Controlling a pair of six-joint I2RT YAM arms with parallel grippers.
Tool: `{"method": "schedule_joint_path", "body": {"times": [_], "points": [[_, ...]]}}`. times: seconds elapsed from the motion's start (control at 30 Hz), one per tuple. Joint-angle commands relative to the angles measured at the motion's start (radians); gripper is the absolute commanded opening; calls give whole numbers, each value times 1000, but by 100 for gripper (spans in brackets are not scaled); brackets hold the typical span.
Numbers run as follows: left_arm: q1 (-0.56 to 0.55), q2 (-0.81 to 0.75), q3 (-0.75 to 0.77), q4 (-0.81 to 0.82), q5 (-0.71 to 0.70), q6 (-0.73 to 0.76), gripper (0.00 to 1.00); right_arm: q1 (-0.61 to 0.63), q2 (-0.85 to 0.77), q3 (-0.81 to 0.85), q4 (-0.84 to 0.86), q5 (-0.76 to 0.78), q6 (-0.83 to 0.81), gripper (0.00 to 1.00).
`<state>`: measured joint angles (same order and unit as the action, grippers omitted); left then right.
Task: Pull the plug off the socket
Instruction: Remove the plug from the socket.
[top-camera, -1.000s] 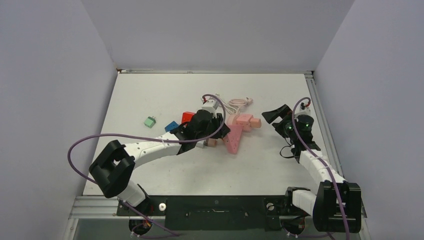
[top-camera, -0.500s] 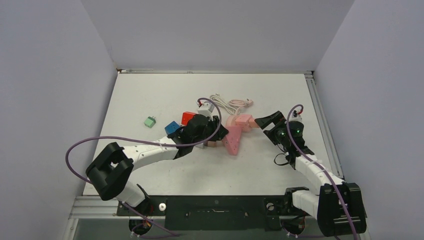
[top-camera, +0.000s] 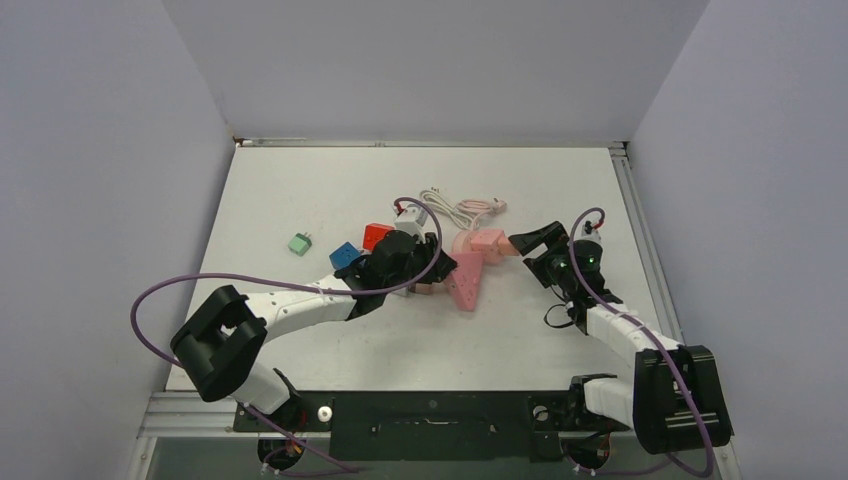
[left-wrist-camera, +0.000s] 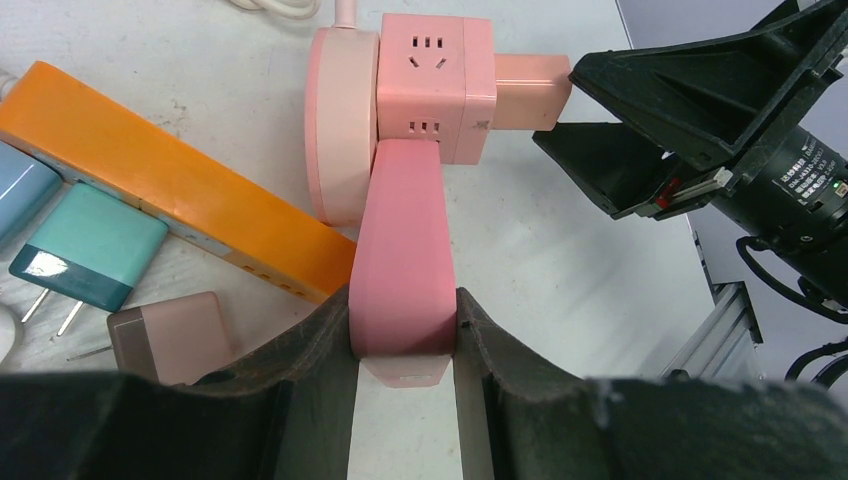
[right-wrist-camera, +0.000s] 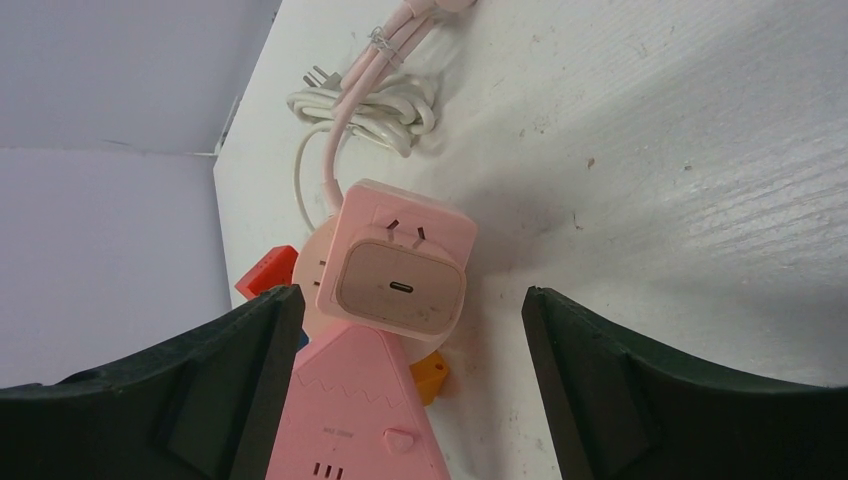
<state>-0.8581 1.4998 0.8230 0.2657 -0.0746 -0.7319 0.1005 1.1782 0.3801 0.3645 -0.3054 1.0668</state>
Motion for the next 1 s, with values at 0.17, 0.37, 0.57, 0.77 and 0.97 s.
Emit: {"method": "schedule_joint_path", "body": {"times": [0.17,0.37,0.57,0.77,0.97], "points": [[-13,-20,2,44,-7,-20,0,16,27,12,76,28,18,81],[-18,-14,3,47,-6,-20,0,22,66,9,111,23,28,76],[-21,-8,6,46,-4,-19,0,33,83,22,117,24,19,73],[-24,-5,5,49,-4,-18,0,34,103,23,129,35,23,69],[-25,0,-3,53,8,-18,0,41,129,37,152,23,23,64]]}}
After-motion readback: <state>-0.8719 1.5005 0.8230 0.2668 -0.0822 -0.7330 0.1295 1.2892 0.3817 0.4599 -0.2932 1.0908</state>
